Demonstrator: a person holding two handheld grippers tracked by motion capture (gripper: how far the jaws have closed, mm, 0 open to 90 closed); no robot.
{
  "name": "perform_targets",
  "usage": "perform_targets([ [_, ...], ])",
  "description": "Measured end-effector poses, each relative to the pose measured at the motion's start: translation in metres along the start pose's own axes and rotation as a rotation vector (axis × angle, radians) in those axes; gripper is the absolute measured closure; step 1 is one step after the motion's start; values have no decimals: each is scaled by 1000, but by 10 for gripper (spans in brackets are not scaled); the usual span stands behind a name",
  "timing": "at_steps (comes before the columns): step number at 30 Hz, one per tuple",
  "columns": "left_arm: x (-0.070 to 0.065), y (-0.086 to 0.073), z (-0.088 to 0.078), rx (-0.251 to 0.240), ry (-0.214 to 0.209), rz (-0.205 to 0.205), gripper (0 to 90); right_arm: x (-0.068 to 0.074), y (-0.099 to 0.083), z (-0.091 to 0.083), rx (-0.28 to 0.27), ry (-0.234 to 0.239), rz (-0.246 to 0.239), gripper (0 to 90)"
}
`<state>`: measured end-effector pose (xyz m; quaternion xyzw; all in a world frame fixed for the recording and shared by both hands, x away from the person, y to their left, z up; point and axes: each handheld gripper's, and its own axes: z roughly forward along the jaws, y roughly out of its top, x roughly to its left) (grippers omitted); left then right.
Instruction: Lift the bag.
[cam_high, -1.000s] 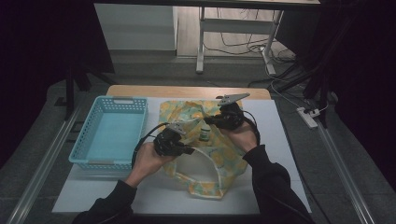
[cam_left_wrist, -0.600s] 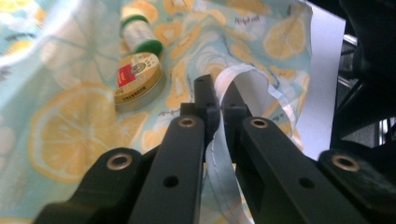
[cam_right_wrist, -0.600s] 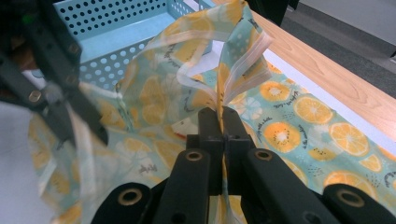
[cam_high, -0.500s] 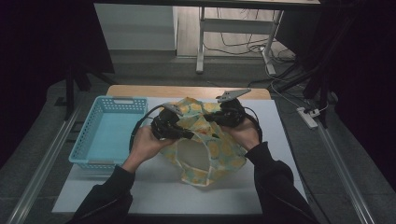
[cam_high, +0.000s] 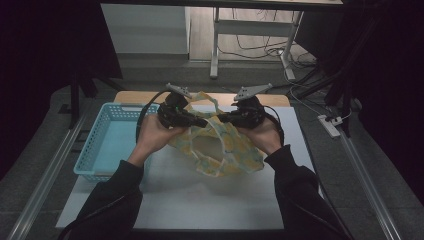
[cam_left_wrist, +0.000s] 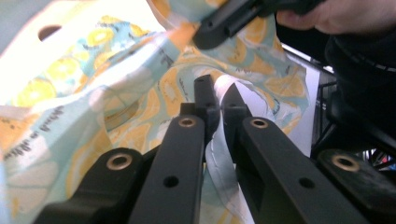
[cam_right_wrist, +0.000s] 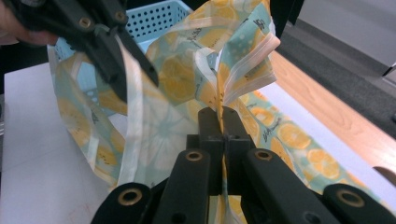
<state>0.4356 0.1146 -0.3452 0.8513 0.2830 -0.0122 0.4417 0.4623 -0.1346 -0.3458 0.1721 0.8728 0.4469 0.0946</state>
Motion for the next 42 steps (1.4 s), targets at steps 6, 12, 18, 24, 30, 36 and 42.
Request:
perform_targets([
  [6,0,20,-18,-36,6,11,895,1,17,-11,-22,-8,-18,898],
  [12,-2,40,-30,-57,41,45,895,0,33,-20,-46,-18,-26,898],
  [18,-8,54,-40,-91,66,62,895,0,44,-31,-71,-34,-33,898],
  [24,-14,67,-50,-124,75,77,895,0,57,-45,-101,-51,-43,898],
  [30,-19,77,-62,-159,89,86,895,2,72,-57,-125,-66,-53,898],
  [36,-25,86,-69,-192,110,95,895,3,82,-66,-166,-57,-50,898],
  [42,-28,91,-73,-214,128,94,895,3,91,-75,-176,-79,-57,898],
])
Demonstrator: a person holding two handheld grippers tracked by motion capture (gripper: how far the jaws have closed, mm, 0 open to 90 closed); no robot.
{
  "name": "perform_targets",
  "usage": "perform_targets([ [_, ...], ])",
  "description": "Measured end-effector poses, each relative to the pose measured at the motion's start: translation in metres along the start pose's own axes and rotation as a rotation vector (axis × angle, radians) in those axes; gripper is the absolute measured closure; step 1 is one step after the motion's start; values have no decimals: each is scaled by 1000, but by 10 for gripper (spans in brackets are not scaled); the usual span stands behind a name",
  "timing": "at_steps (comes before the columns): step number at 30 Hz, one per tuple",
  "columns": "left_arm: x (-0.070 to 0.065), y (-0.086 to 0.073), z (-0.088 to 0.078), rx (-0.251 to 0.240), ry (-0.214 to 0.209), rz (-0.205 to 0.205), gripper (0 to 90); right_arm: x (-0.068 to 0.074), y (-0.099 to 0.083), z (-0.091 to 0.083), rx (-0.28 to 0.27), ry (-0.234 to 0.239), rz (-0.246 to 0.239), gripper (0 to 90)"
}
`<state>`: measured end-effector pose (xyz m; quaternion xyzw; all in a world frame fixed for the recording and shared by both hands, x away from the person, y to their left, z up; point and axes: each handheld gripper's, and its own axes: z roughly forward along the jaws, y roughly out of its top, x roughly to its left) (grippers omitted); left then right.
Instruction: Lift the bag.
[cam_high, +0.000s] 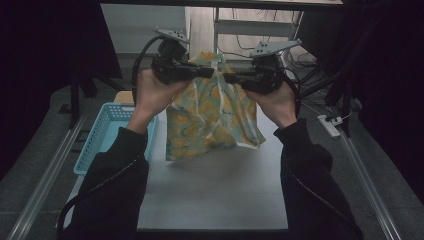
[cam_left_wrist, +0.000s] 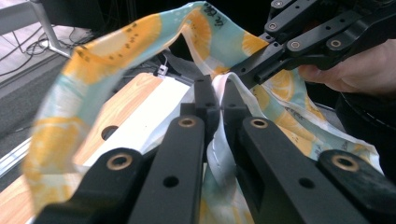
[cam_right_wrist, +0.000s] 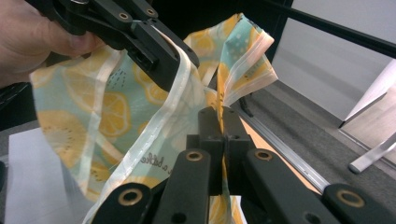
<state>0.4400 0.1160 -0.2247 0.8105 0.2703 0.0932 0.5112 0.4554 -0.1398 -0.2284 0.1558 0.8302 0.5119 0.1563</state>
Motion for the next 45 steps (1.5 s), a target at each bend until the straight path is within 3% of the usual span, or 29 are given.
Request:
perform_targets([
  [9,10,-8,7,8,23,-34,893,-5,-4,10,10,-2,27,897],
  [14,16,-16,14,34,68,-23,890,-7,-14,24,38,-11,45,895],
  [22,26,-32,23,40,55,-48,836,-7,-24,40,68,-15,63,871],
  [27,26,-39,19,19,46,-45,678,-7,-32,38,39,-10,94,746],
  [34,23,-52,12,-8,88,9,439,-7,-45,34,20,-1,118,577],
  [38,24,-61,6,-28,92,10,315,-8,-53,32,25,0,127,473],
  [45,24,-80,3,4,82,-6,161,-8,-67,29,29,6,147,326],
])
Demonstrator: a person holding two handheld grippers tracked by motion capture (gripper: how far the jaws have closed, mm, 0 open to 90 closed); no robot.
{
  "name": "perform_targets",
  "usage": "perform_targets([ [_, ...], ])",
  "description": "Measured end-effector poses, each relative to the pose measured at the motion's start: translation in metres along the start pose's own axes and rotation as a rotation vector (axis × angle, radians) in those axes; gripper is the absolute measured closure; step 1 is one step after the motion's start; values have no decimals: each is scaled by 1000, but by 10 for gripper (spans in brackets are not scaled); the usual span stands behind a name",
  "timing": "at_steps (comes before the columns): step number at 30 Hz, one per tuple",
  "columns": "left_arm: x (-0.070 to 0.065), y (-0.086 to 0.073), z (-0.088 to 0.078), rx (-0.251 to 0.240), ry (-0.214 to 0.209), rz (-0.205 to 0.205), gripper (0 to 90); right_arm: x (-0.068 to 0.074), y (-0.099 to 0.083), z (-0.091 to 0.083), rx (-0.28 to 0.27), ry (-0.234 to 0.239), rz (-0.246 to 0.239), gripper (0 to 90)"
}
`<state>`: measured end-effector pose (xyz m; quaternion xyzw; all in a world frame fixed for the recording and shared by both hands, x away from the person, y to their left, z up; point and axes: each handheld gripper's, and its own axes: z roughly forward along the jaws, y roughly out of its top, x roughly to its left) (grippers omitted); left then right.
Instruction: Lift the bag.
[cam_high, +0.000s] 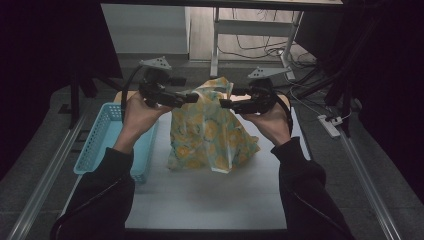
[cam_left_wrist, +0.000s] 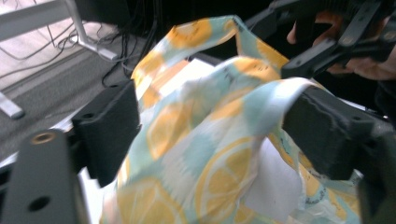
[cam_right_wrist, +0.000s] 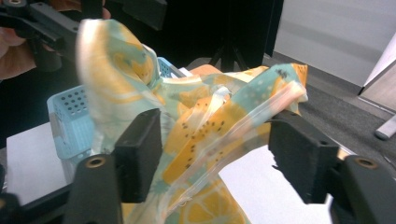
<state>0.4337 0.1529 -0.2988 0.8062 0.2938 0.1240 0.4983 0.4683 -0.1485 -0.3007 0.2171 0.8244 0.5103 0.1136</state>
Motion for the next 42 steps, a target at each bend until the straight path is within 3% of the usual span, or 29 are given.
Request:
perform_targets([
  [1,-1,-3,0,12,3,1,118,0,-2,0,1,-1,2,302],
  [9,-3,-30,-7,28,18,-5,27,-2,-20,-7,7,-21,11,184],
  [18,-5,-62,-15,109,31,3,3,-3,-42,-13,17,-17,41,155],
  [25,-3,-93,-22,146,32,-21,0,-1,-60,-17,34,-21,53,131],
  [36,-9,-138,-42,169,60,-67,0,4,-93,-23,43,-19,79,95],
  [42,-17,-163,-51,178,88,-83,0,11,-113,-27,63,-44,69,66],
])
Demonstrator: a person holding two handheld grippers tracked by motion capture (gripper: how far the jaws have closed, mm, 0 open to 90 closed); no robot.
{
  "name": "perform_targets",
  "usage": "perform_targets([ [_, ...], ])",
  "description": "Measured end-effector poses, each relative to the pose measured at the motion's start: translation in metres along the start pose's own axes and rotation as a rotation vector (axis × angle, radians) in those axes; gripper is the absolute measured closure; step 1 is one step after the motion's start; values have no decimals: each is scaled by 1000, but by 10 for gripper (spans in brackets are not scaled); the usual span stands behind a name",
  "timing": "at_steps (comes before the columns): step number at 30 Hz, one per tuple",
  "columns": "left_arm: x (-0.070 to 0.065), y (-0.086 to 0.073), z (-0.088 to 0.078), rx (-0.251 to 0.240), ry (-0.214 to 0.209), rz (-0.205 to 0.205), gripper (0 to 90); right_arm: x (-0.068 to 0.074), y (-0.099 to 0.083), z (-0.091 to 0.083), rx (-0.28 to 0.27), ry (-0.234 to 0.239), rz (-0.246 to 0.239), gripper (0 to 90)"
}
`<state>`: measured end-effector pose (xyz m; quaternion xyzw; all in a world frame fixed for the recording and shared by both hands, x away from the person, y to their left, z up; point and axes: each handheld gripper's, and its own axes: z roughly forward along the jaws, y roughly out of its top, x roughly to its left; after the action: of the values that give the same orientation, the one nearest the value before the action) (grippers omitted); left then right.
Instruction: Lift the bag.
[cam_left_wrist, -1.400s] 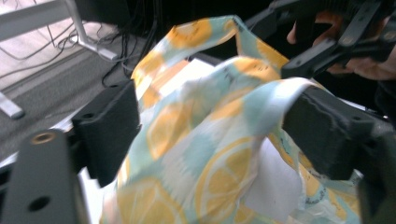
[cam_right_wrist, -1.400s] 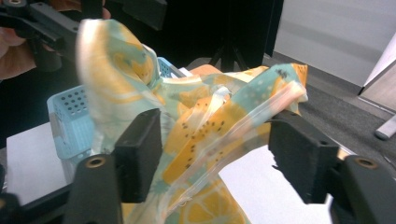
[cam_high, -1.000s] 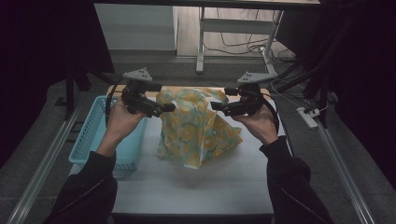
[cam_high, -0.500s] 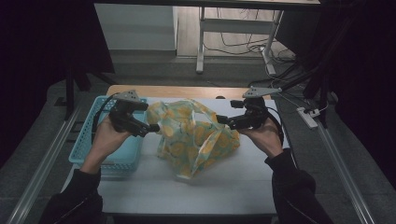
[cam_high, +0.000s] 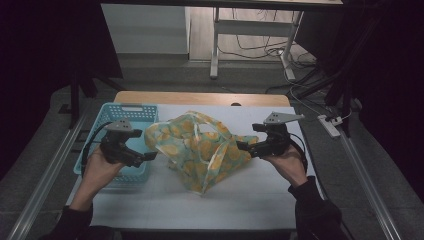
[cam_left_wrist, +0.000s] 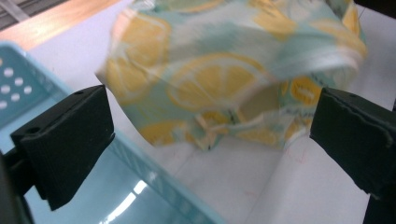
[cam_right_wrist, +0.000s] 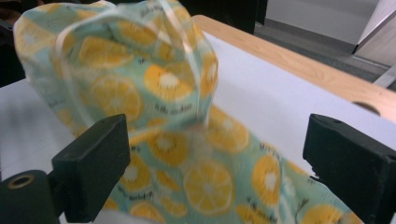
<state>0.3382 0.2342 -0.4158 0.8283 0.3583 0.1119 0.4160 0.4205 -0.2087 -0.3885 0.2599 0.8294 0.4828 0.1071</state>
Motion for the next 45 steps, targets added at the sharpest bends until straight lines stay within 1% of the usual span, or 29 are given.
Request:
perform_targets([
  [6,-7,-22,-4,-17,0,-37,0,5,-22,-8,-2,-18,5,27],
  [7,-8,-26,-5,-20,4,-37,0,6,-25,-9,-2,-21,7,22],
  [8,-10,-30,-6,-27,6,-40,0,7,-29,-11,-1,-25,8,18],
  [11,-14,-41,-8,-47,11,-65,0,10,-42,-15,6,-43,8,7],
  [14,-19,-53,-10,-68,9,-86,0,11,-56,-18,11,-51,26,0],
  [18,-28,-68,-13,-80,13,-108,0,15,-74,-24,30,-82,34,0],
  [21,-35,-78,-16,-95,21,-123,0,18,-86,-31,25,-106,42,0],
  [23,-39,-85,-17,-97,32,-125,0,21,-94,-36,19,-122,52,0],
  [26,-44,-96,-19,-96,55,-132,0,24,-107,-44,13,-142,69,0],
  [28,-46,-103,-20,-94,65,-142,0,26,-115,-49,19,-154,75,0],
  [32,-50,-117,-22,-92,94,-161,0,33,-134,-57,43,-187,81,0],
  [36,-54,-130,-24,-80,125,-167,0,40,-151,-64,69,-214,85,0],
  [37,-55,-133,-24,-73,126,-170,0,41,-154,-66,73,-216,88,0],
  [39,-58,-140,-23,-57,143,-172,0,43,-161,-70,81,-229,95,0],
  [42,-61,-148,-22,-41,150,-180,0,46,-169,-74,110,-243,100,0],
  [45,-62,-155,-19,-11,172,-183,0,47,-176,-78,133,-243,130,0],
])
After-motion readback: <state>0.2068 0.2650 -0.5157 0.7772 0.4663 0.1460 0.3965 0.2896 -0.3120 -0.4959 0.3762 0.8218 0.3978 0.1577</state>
